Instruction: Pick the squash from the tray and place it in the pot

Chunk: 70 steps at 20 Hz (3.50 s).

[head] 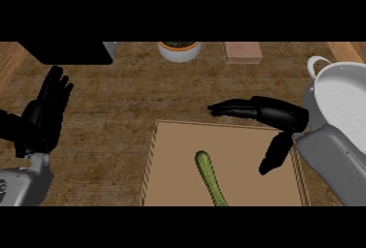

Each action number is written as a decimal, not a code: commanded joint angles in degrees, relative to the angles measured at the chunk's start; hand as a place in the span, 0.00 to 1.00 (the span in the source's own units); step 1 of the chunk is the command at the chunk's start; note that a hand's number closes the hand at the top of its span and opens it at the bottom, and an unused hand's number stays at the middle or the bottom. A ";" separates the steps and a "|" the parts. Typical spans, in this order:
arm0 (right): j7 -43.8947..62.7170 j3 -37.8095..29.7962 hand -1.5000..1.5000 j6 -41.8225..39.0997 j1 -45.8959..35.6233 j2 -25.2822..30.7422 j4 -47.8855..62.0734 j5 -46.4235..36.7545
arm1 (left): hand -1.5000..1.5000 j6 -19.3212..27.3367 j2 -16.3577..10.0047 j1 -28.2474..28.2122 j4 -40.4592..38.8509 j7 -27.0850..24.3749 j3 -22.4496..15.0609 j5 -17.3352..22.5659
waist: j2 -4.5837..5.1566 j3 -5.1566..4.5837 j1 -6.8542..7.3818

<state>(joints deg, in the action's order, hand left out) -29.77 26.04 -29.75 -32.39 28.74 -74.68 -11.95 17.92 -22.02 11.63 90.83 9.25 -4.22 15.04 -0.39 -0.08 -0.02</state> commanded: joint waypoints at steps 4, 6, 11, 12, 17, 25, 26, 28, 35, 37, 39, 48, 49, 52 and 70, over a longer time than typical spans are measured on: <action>12.77 7.59 0.00 -5.25 3.57 2.74 -15.20 -7.14 | 0.50 0.07 -0.80 -3.00 4.87 2.61 0.77 -0.20 | -0.16 0.05 -0.39; 20.37 10.42 0.00 -7.28 0.97 -2.27 -16.06 -8.29 | 0.50 1.11 1.21 1.41 0.81 2.02 -0.05 -1.62 | 0.12 0.02 -0.55; 19.13 8.09 0.00 -10.35 6.05 -2.63 -17.36 -12.58 | 0.50 -0.03 3.40 0.22 1.65 1.53 0.97 -2.97 | 0.35 0.08 -0.02; 19.87 8.52 0.00 -8.92 8.55 -3.53 -18.73 -14.58 | 0.50 -0.60 3.05 -0.96 3.14 2.07 0.96 -3.62 | 0.33 0.08 0.00; 23.22 7.27 0.00 -13.39 11.86 -5.85 -23.35 -16.39 | 0.50 -4.17 3.14 1.52 -0.87 0.67 4.53 -3.22 | 0.37 0.07 -0.10; 21.93 10.45 0.00 -5.64 15.52 -8.56 -18.06 -29.05 | 0.50 -4.74 3.73 -0.60 3.38 3.57 5.67 -3.97 | 0.36 0.10 0.16; 22.91 8.36 0.00 -9.91 13.32 -10.74 -18.04 -27.95 | 0.50 -2.70 5.57 -0.40 4.48 5.44 3.41 -7.20 | 0.36 0.09 0.15; 20.34 9.29 0.00 -7.14 11.27 -13.26 -11.93 -30.60 | 0.50 -4.33 4.85 3.15 0.58 4.07 5.59 -6.26 | 0.42 0.09 0.16; 17.25 8.12 0.00 -6.32 11.71 -15.34 -8.32 -35.87 | 0.50 -8.86 4.21 1.62 0.40 2.96 9.73 -4.24 | 0.43 0.08 0.20; 14.49 7.89 0.00 -4.52 15.24 -13.19 -8.71 -37.76 | 0.50 -7.59 7.19 -1.21 0.93 0.46 7.45 -7.18 | 0.41 0.08 0.09; 17.91 7.37 0.00 -6.26 15.54 -17.04 -9.93 -38.82 | 0.50 -8.91 5.88 0.01 0.84 2.08 9.79 -6.58 | 0.38 0.08 0.06; 4.60 11.41 1.00 2.67 14.25 -15.14 -3.44 -46.53 | 0.50 -8.92 7.17 -0.47 2.34 2.93 9.88 -7.88 | 0.40 0.08 0.09; 2.22 8.80 1.00 2.71 12.64 -15.66 -0.33 -45.90 | 0.50 -6.99 8.76 0.24 4.43 5.68 7.80 -9.74 | 0.40 0.09 0.16; 1.02 10.02 1.00 4.97 15.33 -15.77 0.01 -48.19 | 0.50 -9.20 7.83 0.15 2.56 3.37 10.40 -8.16 | 0.41 0.09 0.12; -2.99 -8.26 1.00 24.35 66.62 12.76 -39.05 -39.44 | 0.50 -8.84 7.95 -3.82 5.42 3.85 11.31 -8.60 | -0.15 0.06 -3.10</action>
<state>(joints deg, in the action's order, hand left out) -30.17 23.40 -11.09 22.67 36.83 -108.25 -55.09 9.20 -14.56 8.58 95.47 13.41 7.52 6.58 -0.93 -0.10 -3.35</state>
